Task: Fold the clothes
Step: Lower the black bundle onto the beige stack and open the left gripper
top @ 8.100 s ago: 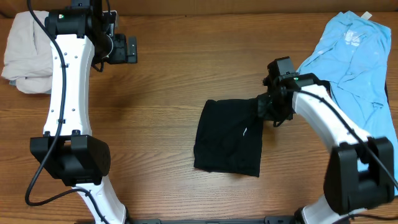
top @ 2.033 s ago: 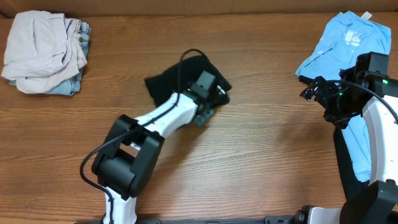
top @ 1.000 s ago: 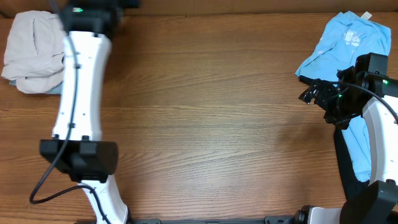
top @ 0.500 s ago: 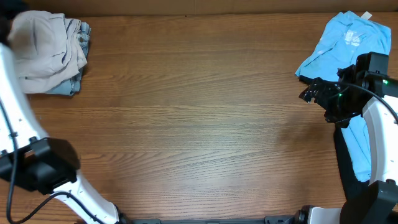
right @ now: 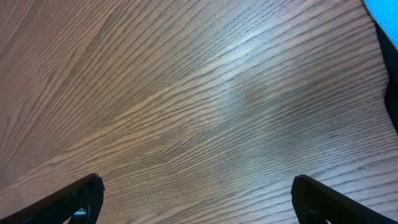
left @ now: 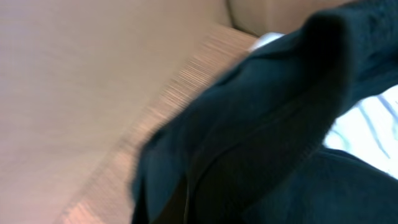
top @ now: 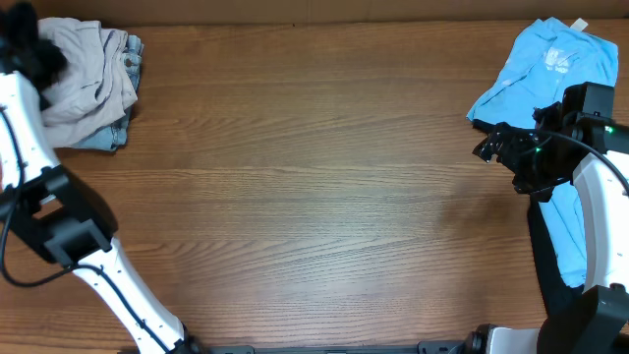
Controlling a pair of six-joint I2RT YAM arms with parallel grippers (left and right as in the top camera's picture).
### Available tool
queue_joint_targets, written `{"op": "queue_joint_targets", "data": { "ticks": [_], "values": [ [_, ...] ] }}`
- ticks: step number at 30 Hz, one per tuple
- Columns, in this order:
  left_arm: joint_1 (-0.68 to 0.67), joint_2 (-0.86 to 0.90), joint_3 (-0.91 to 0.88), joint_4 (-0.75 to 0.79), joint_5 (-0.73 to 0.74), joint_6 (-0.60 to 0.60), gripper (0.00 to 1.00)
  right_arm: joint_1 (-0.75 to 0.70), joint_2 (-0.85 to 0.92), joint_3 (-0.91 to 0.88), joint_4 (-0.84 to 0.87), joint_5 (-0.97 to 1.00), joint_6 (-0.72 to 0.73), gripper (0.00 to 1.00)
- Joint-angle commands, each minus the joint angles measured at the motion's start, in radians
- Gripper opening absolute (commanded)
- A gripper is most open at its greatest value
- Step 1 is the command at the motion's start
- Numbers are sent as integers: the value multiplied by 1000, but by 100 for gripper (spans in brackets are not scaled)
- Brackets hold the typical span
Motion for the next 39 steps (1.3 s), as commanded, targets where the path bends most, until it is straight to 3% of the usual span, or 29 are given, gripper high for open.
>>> {"op": "queue_joint_targets", "data": {
  "ticks": [1, 7, 9, 12, 15, 19, 28, 35, 39],
  "values": [
    [-45, -1, 13, 11, 23, -64, 4, 2, -19, 7, 3, -9, -8, 100],
    [-103, -4, 14, -87, 28, -55, 6, 2, -19, 7, 4, -8, -8, 100],
    [-123, -3, 14, -168, 51, -33, 21, 2, -19, 7, 6, -8, -8, 100],
    [-153, -3, 14, -312, 68, -33, 71, 2, -19, 7, 6, -8, -8, 100],
    [-182, -3, 14, -405, 75, -32, 84, 2, -19, 7, 6, -8, -8, 100],
    [-216, -19, 33, -446, 70, 18, 88, 2, -19, 7, 6, -8, -8, 100],
    [-179, -125, 207, -483, 74, -42, 91, 2, -19, 7, 6, -8, -8, 100],
    [-155, -62, 183, -360, 71, 183, 91, 2, -19, 7, 6, -8, -8, 100],
    [-155, 8, 175, -282, 70, 226, 92, 2, -19, 7, 6, -8, -8, 100]
  ]
}}
